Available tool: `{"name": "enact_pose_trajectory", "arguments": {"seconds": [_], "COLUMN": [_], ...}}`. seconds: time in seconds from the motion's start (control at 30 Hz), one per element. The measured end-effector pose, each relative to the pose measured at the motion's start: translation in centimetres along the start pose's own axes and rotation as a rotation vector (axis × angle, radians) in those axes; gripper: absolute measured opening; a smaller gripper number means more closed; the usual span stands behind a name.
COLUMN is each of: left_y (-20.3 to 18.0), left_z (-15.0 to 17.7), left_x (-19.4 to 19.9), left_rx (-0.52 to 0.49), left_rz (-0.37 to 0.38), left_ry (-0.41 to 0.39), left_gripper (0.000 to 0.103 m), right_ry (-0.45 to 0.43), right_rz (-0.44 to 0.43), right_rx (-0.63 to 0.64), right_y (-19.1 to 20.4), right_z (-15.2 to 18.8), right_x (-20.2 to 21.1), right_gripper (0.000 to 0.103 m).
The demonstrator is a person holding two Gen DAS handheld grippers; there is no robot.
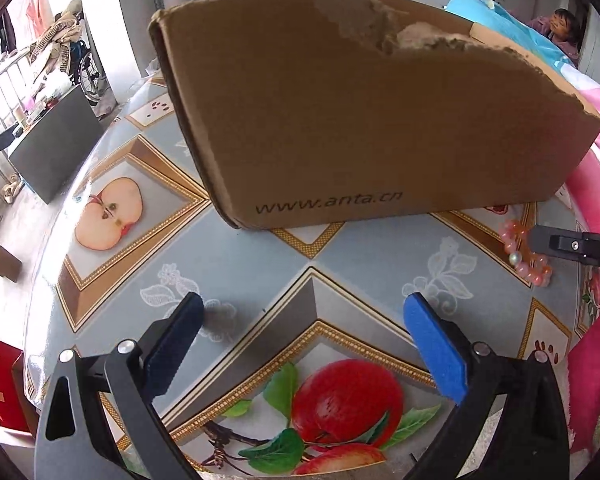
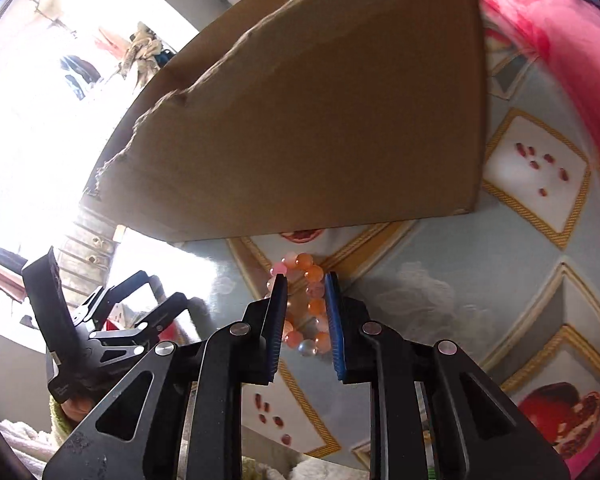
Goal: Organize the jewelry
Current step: 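Move the open right gripper out of the box to the pink-orange bead bracelet, then hold the open right gripper above the pink-orange bead bracelet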
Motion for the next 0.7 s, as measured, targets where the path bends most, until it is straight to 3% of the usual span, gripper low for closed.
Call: {"name": "enact_pose_trajectory", "arguments": {"seconds": [0.1,0.2,0.43,0.7], "left_y": [-0.2,-0.1,-0.3,-0.3], "left_z": [0.3,0.5,0.3,0.5], "left_x": [0.4,0.5,0.7,0.7], "left_rx": [0.005,0.011,0.025,0.032], "left_rz": [-0.003,-0.008,-0.016,-0.022], "left_ry": [-0.001,0.000,0.000,-0.002], "left_gripper": [0.098,0.098,0.099,0.099], "right_ry": [0.038,0.022,0.011,0.003], "right_rz": [-0.034,-0.010,0.101,0.087], "right_rx": [0.028,0.057,0.041,0.044], "right_y": [1.5,2.1,-0.1,0.1], "right_z": [0.5,0.3,-0.4,-0.2], "right_x": [-1.3,-0.7,0.5,-0.5], "right_gripper": [0.021,0.024,0.047,0.057]}}
Point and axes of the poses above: each gripper's, at about its wrist camera, not at the fingertips, and x roughly against the way its jaws point, y to its left, z to its underside, the point moved 6 cm from there along -x, roughly the way its jaws point, and after that the axes turned 15 degrees about -z, right-handed, at the moved point
